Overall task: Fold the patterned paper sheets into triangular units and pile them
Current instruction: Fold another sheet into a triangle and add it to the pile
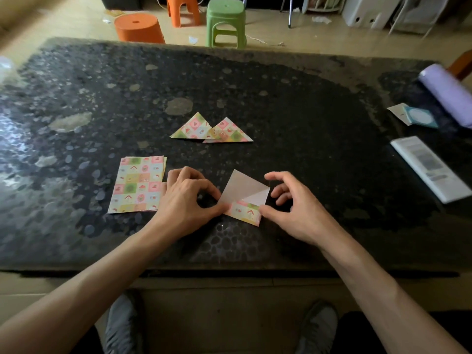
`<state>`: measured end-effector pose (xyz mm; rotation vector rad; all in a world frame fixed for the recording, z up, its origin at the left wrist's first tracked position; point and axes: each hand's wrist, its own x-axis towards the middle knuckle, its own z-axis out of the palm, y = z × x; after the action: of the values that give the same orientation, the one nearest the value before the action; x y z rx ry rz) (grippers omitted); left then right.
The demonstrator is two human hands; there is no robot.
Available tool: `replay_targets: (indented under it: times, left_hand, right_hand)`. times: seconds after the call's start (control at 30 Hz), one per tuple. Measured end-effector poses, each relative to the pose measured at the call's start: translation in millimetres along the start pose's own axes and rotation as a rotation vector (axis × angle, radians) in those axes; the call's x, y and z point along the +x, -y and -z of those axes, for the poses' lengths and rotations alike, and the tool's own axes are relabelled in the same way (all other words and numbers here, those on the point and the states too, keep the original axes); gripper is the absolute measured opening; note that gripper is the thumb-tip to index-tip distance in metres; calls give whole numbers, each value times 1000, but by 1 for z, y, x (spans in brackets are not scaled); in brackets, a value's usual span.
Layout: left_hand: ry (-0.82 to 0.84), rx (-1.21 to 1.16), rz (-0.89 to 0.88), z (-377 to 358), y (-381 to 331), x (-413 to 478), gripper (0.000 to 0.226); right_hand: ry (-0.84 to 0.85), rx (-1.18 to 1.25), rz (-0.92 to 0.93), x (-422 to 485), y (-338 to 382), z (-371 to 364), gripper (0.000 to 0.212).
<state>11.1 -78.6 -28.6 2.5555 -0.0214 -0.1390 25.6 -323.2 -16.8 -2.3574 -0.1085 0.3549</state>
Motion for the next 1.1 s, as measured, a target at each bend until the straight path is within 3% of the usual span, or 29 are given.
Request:
replay_targets:
  times: [0.13,0.3,0.37,0.57,0.7,0.83,1.0,1.1]
  left_hand:
    - [-12,4,-88,1,0,3,17]
    - [2,-8,-239,1,-2,4,14]
    - [-22,-9,-279,0,-1,4,13]
    - [-159,-23,-359,-2,-7,-2,42]
    - [-54,82,-480,-8,-11,-5,49]
    - [-112,238,-559,-13,-6,-5,46]
    - [-178,295,-654,-10,0,-6,27]
    - [-170,242,-665,-7,1,-8,25]
  right_hand:
    - [-106,-34,46,-1,1,-6,57]
    - [-164,-99,156,-7,9,-10,19]
    - [-196,-124,160,-8,8,-11,12]
    - [-226,-25,-17,-5,7,-13,8]
    - [-138,192,-123,-5,10,-17,35]
    - [-19,378,-145,-12,16,-19,73]
    - [75,361,-80,-10,19,-17,65]
    - [168,265,-13,-5,12,-1,76]
